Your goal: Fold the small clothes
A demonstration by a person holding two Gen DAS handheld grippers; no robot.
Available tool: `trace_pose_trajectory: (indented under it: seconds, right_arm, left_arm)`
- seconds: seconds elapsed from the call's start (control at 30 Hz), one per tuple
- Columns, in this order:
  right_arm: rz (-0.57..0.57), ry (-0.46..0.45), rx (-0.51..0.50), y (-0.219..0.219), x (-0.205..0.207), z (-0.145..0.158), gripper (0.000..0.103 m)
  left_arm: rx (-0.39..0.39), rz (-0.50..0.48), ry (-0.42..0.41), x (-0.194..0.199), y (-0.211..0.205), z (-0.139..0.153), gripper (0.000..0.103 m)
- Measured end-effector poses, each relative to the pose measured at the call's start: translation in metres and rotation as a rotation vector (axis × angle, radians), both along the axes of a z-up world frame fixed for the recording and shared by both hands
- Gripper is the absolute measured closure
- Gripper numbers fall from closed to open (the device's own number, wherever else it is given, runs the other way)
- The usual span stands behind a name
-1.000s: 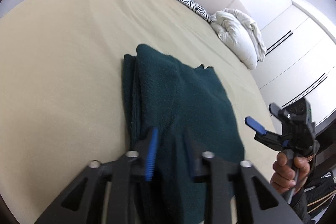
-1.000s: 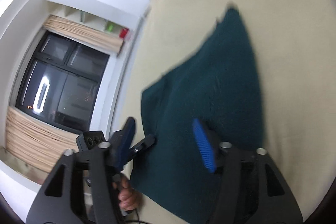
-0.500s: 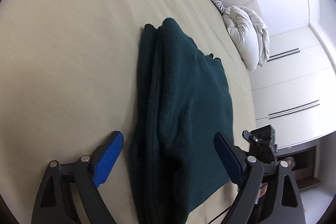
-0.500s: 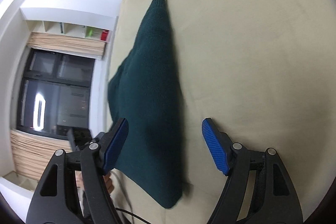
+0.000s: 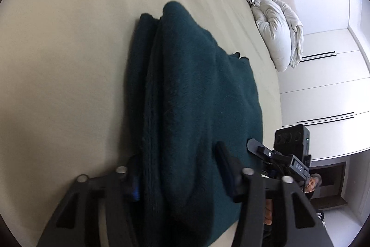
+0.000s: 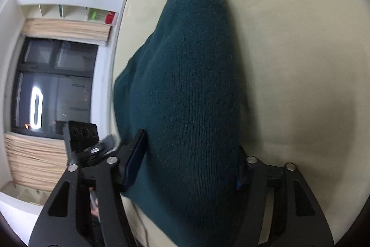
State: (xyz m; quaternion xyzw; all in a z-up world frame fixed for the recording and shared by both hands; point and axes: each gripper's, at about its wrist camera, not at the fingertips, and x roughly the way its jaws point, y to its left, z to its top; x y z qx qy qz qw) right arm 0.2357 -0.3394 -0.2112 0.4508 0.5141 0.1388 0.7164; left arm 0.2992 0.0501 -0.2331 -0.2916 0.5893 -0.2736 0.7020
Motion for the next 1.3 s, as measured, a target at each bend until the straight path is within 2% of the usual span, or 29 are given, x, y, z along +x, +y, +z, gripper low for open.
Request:
trace_pose_trajectory:
  seconds: [0.03, 0.13, 0.3, 0.43, 0.6, 0.7, 0.83, 0.93, 0.97, 1.03, 1.07, 1.1, 1.17, 1.3]
  right_arm:
    - [0.002, -0.002, -0.017, 0.003, 0.005, 0.001, 0.052]
    - [-0.001, -0.016, -0.036, 0.004, 0.005, 0.007, 0.06]
    - [0.003, -0.055, -0.094, 0.015, -0.008, 0.034, 0.064]
    - [0.01, -0.11, -0.079, 0.02, -0.035, 0.068, 0.065]
    - [0.02, -0.172, -0.064, 0.02, -0.101, 0.107, 0.065]
    - [0.016, -0.188, -0.058, 0.02, -0.146, 0.122, 0.065]
    - [-0.013, -0.196, -0.052, 0.029, -0.197, 0.118, 0.065]
    - [-0.033, -0.165, -0.06, 0.044, -0.217, 0.096, 0.064]
    - [-0.038, -0.129, -0.053, 0.041, -0.221, 0.079, 0.063]
    - [-0.07, -0.041, -0.071, 0.042, -0.212, 0.044, 0.06]
    - [-0.098, -0.038, -0.017, 0.037, -0.216, 0.028, 0.06]
    - [-0.119, -0.071, 0.036, 0.033, -0.221, 0.024, 0.06]
    - [-0.167, -0.09, 0.061, 0.027, -0.238, 0.029, 0.057]
    - [-0.181, -0.106, -0.021, 0.034, -0.253, 0.051, 0.055]
  left_arm:
    - [-0.011, 0.007, 0.009, 0.002, -0.001, -0.002, 0.065]
    - [-0.031, 0.014, 0.008, -0.002, -0.001, -0.003, 0.073]
    - [0.014, -0.016, -0.066, -0.025, -0.012, 0.03, 0.076]
    - [0.012, -0.047, -0.128, -0.059, -0.024, 0.06, 0.076]
    - [0.028, -0.099, -0.178, -0.116, -0.044, 0.086, 0.076]
    - [0.039, -0.126, -0.189, -0.149, -0.056, 0.089, 0.075]
    - [0.098, -0.168, -0.223, -0.184, -0.079, 0.076, 0.075]
    - [0.142, -0.18, -0.17, -0.192, -0.091, 0.037, 0.073]
    - [0.156, -0.166, -0.139, -0.192, -0.092, 0.023, 0.07]
    - [0.082, -0.124, -0.119, -0.193, -0.084, 0.009, 0.067]
    - [0.067, -0.113, -0.121, -0.194, -0.081, 0.01, 0.066]
    - [0.068, -0.104, -0.126, -0.196, -0.079, 0.012, 0.064]
    - [0.085, -0.11, -0.146, -0.197, -0.08, 0.017, 0.063]
    - [0.086, -0.107, -0.152, -0.189, -0.085, 0.017, 0.062]
